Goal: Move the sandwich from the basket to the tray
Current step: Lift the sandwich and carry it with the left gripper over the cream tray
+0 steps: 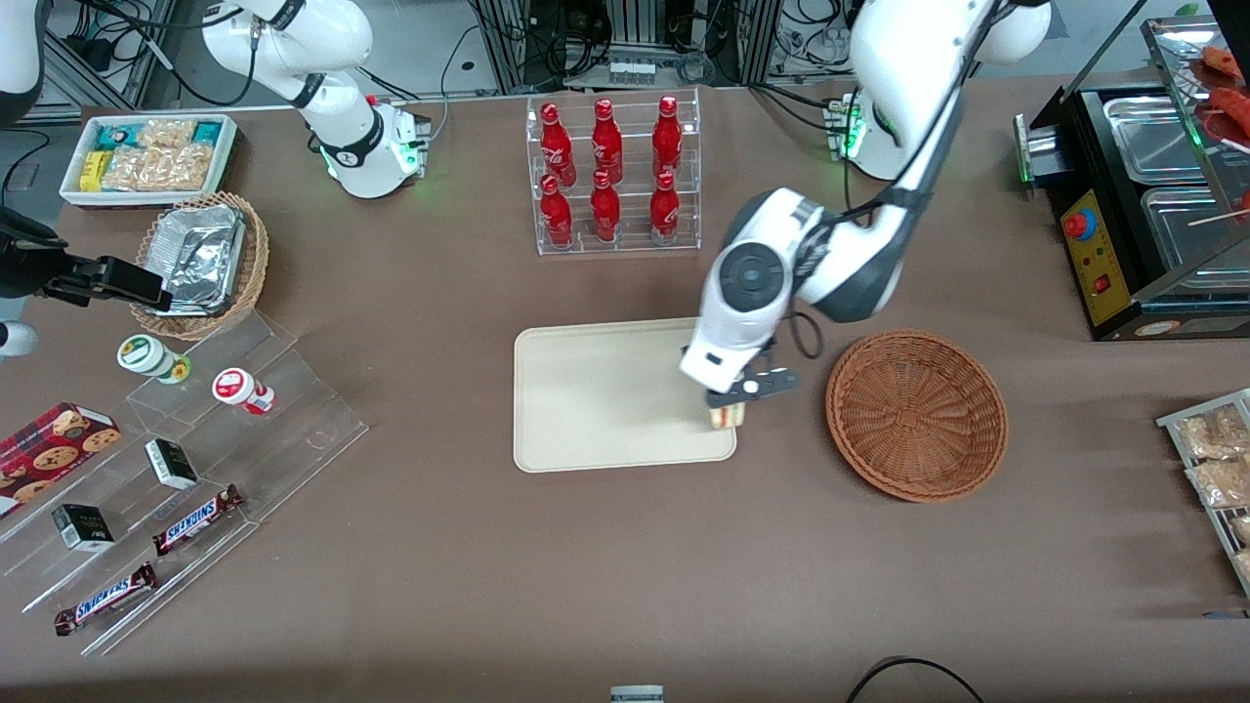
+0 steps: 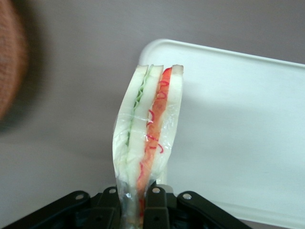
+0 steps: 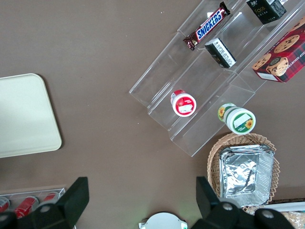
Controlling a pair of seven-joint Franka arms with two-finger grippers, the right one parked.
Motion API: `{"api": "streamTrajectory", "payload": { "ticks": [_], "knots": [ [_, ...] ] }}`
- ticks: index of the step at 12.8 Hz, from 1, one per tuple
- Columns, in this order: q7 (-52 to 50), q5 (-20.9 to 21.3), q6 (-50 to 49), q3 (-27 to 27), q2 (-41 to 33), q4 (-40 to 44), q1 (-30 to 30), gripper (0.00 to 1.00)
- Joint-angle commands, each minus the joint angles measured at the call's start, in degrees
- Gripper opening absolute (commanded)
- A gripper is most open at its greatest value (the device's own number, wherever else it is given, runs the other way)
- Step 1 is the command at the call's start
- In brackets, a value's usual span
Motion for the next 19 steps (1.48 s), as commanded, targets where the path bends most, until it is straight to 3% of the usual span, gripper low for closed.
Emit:
{"api": "streamTrajectory", "payload": {
  "ticks": [1, 6, 16, 17, 18, 19],
  "knots": [
    [-5.3, 0.3, -0.9, 0.9, 8.8, 10.3, -5.0, 0.00],
    [-9.4, 0.3, -0.5, 0.9, 18.9, 21.8, -9.2, 0.00],
    [-12.9, 0.3, -0.2, 1.0, 20.7, 23.9, -9.9, 0.00],
    [-12.9, 0.3, -0.2, 1.0, 20.8, 23.9, -9.9, 0.08],
    [-13.0, 0.3, -0.1, 1.0, 20.8, 23.9, -9.9, 0.31],
    [-13.0, 0.3, -0.1, 1.0, 20.9, 23.9, -9.9, 0.69]
  ]
}}
